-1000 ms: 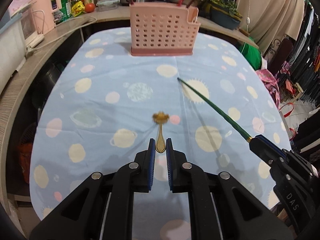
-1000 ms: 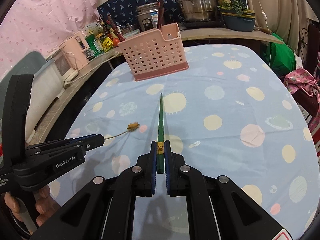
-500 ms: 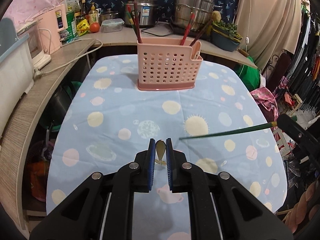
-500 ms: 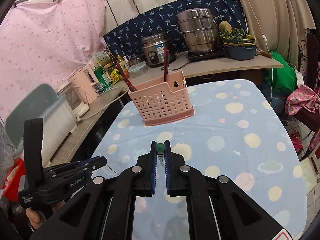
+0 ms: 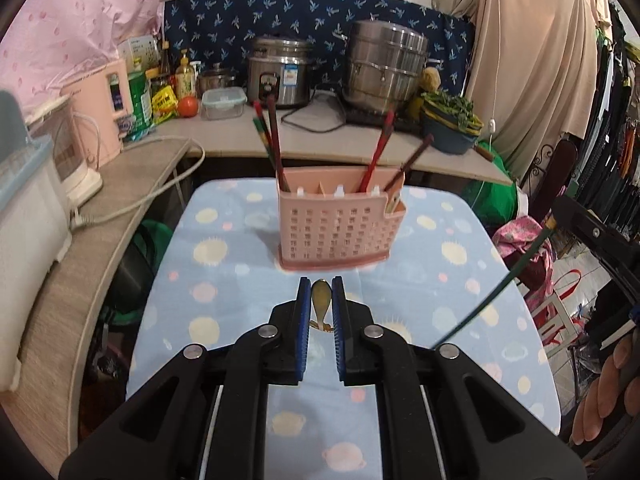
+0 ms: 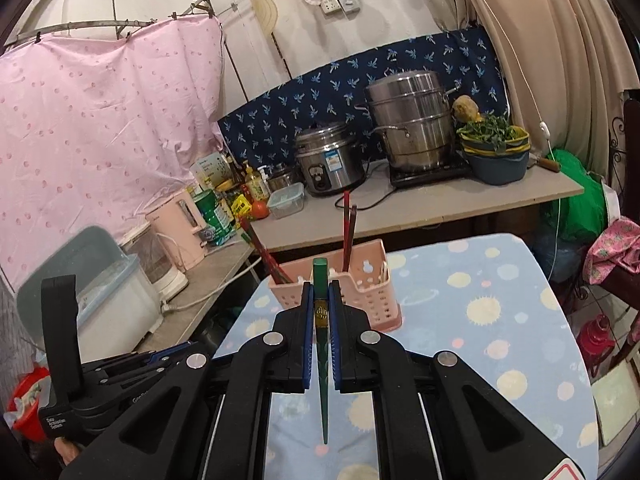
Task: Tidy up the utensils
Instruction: 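Lift the green chopstick and gold spoon with both tools over the pink basket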
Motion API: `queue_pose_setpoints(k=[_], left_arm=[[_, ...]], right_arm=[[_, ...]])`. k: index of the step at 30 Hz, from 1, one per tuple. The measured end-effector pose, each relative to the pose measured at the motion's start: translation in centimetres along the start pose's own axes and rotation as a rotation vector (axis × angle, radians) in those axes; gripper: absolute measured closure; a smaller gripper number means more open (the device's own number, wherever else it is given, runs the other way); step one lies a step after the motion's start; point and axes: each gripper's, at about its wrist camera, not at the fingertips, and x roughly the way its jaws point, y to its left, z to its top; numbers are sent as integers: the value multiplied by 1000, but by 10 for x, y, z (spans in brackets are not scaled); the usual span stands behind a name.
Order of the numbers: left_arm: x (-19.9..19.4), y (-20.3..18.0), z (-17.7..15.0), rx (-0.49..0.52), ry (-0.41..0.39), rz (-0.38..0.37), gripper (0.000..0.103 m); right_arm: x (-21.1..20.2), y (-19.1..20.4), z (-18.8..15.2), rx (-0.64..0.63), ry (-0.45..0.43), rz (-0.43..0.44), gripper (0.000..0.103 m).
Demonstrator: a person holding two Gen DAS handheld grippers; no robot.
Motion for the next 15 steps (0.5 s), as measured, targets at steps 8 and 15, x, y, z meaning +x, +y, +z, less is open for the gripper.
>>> queue_pose_setpoints(k=[8,15], left_arm=[[14,2,82,-1,-97,11,93],[42,5,118,-17,-110,1,93]], right_arm=[[40,5,84,14,-140,1,96],[85,4,125,36,-179,-7,96]])
